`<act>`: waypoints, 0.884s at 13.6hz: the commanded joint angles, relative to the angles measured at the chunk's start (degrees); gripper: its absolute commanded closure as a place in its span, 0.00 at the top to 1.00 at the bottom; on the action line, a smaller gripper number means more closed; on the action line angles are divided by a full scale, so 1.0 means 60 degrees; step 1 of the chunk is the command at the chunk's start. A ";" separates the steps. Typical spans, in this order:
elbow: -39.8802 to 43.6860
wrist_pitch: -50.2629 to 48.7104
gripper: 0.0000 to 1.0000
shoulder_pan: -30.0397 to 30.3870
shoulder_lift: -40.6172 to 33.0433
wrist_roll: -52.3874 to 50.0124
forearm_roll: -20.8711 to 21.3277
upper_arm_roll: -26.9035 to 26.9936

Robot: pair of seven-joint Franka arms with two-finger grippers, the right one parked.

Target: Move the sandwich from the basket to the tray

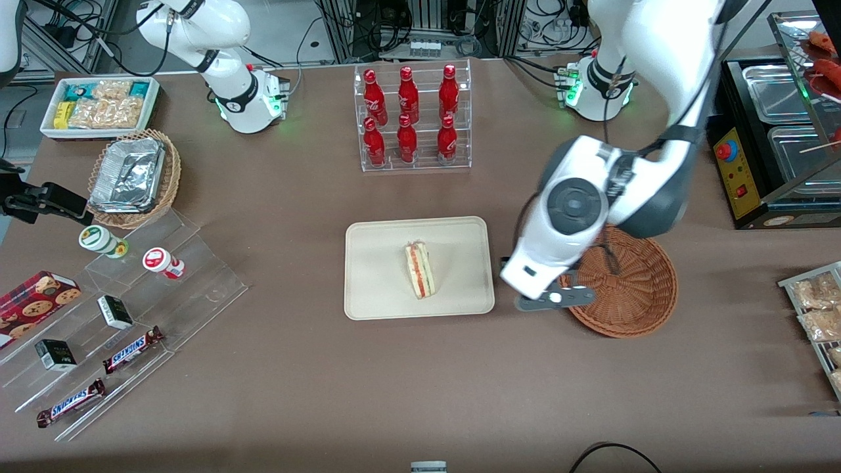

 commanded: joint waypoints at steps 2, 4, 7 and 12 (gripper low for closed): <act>-0.1736 0.0025 1.00 0.0812 -0.1693 0.2048 -0.0060 -0.0074; -0.2830 0.0199 1.00 0.1526 -0.2773 0.3218 -0.0437 -0.0045; -0.3262 -0.0585 1.00 0.2597 -0.3832 0.4876 -0.0894 -0.0132; -0.2358 -0.3002 1.00 0.2996 -0.4699 0.6344 -0.1173 0.0466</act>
